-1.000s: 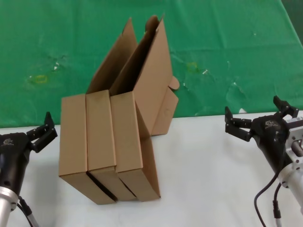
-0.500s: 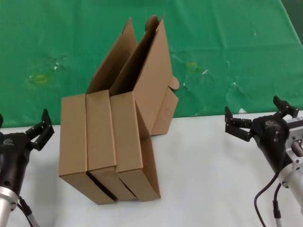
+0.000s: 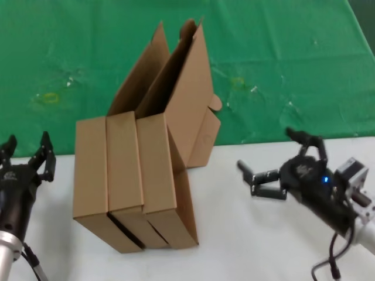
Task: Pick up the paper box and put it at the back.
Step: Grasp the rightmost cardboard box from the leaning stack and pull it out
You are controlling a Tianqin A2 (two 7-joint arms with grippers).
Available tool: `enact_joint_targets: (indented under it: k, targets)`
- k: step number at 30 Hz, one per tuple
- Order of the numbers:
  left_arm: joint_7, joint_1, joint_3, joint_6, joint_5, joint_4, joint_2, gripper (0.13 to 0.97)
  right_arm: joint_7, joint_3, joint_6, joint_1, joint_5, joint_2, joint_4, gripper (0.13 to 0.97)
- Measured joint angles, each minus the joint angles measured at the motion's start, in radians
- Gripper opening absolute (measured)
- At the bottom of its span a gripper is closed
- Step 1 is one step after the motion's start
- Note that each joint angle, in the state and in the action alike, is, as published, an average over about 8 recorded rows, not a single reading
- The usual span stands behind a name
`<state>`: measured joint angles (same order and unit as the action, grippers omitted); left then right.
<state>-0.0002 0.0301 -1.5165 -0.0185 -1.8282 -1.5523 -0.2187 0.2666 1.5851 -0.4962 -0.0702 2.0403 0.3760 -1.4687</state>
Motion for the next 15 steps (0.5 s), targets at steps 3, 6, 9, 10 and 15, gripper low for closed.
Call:
enact_joint_targets:
  k: [3, 6, 9, 10, 15]
  targets:
    - [0.000, 0.000, 0.000, 0.000, 0.000, 0.000, 0.000, 0.474, 0.079, 0.092, -0.135, -0.032, 0.126, 0.112, 0.045, 0.966]
    - [0.000, 0.000, 0.000, 0.000, 0.000, 0.000, 0.000, 0.400, 0.146, 0.206, -0.266, -0.086, 0.235, 0.226, 0.092, 0.966]
    - [0.000, 0.000, 0.000, 0.000, 0.000, 0.000, 0.000, 0.325, 0.178, 0.300, -0.392, -0.153, 0.294, 0.306, 0.137, 0.966]
    - [0.000, 0.000, 0.000, 0.000, 0.000, 0.000, 0.000, 0.325, 0.182, 0.323, -0.431, -0.175, 0.300, 0.322, 0.151, 0.966]
    - [0.000, 0.000, 0.000, 0.000, 0.000, 0.000, 0.000, 0.294, 0.172, 0.376, -0.596, -0.272, 0.254, 0.338, 0.211, 0.966]
